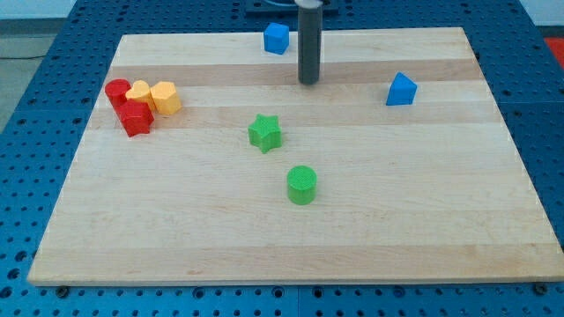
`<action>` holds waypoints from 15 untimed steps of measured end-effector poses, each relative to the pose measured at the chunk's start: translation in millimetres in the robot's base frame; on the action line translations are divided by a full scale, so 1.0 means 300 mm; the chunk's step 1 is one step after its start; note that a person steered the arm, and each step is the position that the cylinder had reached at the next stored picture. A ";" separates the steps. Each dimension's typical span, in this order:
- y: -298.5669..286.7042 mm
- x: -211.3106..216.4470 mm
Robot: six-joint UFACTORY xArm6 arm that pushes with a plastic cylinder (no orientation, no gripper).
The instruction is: Move the blue triangle to the right side of the blue cube
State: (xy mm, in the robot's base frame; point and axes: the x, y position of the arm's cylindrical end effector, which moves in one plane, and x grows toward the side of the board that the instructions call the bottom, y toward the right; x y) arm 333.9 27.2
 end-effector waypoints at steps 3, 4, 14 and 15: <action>0.426 0.163; 0.442 0.033; 0.271 -0.072; 0.239 -0.155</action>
State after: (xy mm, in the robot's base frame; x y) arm 287.4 99.0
